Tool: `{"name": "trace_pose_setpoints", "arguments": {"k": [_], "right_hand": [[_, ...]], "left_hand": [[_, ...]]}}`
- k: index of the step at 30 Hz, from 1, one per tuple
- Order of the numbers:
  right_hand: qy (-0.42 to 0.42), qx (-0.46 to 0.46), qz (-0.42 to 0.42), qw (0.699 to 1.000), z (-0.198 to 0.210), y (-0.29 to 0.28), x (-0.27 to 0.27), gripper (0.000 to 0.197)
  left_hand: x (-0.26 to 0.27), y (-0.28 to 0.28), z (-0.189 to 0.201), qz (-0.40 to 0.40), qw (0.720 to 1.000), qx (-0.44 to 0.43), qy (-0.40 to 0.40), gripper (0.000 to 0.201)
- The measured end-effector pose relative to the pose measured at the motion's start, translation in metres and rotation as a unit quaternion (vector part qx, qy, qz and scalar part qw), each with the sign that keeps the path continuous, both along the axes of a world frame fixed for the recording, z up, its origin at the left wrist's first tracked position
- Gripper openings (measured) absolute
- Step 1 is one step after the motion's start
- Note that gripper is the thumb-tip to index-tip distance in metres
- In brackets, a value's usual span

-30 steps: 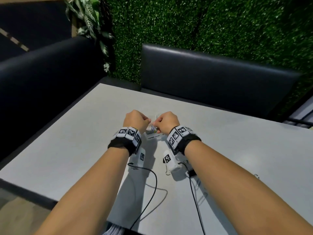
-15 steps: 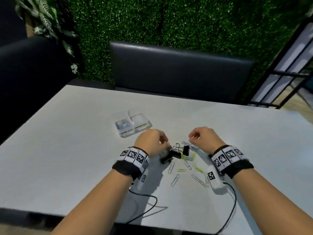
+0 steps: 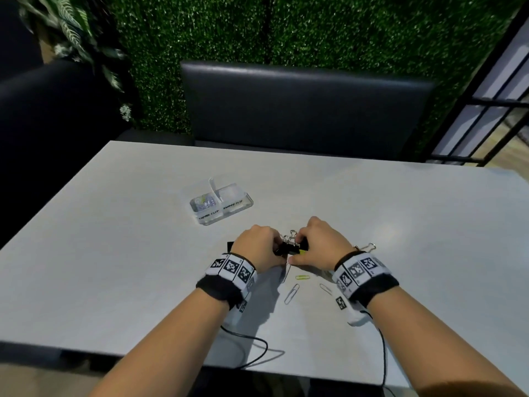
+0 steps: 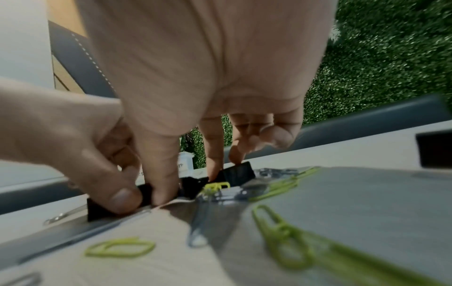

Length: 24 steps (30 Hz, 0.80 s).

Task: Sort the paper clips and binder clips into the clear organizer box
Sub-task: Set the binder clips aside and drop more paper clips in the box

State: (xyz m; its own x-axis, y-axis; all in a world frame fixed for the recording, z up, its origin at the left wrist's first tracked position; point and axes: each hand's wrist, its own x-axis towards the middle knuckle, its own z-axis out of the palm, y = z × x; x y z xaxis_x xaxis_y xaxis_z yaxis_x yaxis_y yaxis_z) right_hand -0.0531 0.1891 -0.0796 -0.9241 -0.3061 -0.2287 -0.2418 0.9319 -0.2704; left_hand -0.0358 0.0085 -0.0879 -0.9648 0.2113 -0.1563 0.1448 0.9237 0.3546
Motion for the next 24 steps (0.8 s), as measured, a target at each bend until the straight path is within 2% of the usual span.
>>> {"name": "trace_pose_setpoints", "arguments": {"k": [5, 11, 14, 18, 22, 24], "right_hand": [[0.017, -0.006, -0.011, 1.000, -0.002, -0.007, 0.000, 0.026], [0.002, -0.059, -0.025, 0.998, 0.017, 0.010, -0.006, 0.033], [0.035, -0.089, -0.090, 0.991, 0.030, 0.031, -0.026, 0.029], [0.020, -0.021, -0.191, 0.981, 0.028, 0.053, -0.053, 0.026], [-0.027, 0.026, -0.201, 0.979, 0.017, 0.058, -0.059, 0.030], [-0.023, 0.047, -0.198, 0.979, 0.012, 0.059, -0.056, 0.038]], "left_hand": [[0.003, -0.002, 0.001, 0.001, 1.000, 0.025, 0.008, 0.027], [-0.016, -0.016, 0.024, 0.028, 0.998, 0.050, 0.025, 0.022], [-0.048, -0.015, 0.040, 0.025, 0.997, 0.061, 0.036, 0.020], [-0.094, -0.002, 0.045, 0.025, 0.999, 0.016, 0.033, 0.017], [-0.111, 0.004, 0.027, 0.022, 0.999, -0.047, 0.012, 0.008], [-0.112, 0.005, 0.015, 0.015, 0.998, -0.064, 0.001, 0.009]]}}
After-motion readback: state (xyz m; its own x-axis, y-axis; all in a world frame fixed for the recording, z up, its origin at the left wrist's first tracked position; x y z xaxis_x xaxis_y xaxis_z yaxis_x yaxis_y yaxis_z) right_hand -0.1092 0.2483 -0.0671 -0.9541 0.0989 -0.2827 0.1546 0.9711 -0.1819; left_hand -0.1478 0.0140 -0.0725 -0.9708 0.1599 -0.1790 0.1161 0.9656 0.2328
